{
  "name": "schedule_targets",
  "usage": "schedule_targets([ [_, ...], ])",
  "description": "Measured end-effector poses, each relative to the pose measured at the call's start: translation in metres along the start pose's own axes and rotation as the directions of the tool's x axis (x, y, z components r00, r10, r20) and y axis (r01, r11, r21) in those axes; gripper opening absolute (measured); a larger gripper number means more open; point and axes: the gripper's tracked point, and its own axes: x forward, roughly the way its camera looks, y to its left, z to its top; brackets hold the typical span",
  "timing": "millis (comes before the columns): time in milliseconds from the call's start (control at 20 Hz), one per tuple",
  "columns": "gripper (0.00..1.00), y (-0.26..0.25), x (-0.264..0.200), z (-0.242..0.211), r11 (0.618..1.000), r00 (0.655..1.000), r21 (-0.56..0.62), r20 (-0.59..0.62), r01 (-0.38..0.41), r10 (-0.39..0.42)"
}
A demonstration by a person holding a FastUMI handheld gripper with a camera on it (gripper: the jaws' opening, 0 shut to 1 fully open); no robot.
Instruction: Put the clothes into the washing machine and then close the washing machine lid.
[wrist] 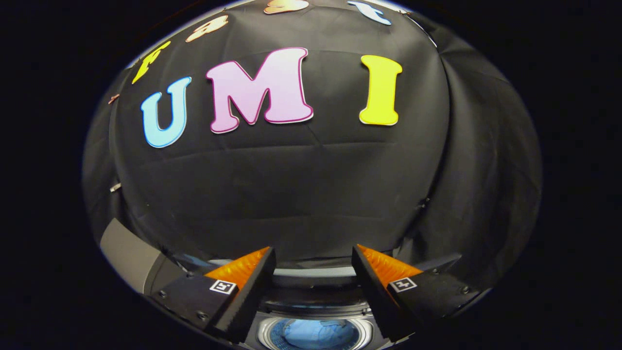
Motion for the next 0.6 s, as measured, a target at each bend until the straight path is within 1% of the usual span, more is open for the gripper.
schedule_targets([
  [50,1.00,-0.0006,0.0029,0.0045,1.000,1.000,0.000,0.000,0.005,-0.005],
  [300,1.00,-0.0032,-0.0002,0.0014,1.000,1.000,-0.008,0.001,0.016,-0.016],
  [600,1.00,-0.0020,-0.0040,0.0010,1.000,1.000,-0.018,0.019,0.006,-0.006],
])
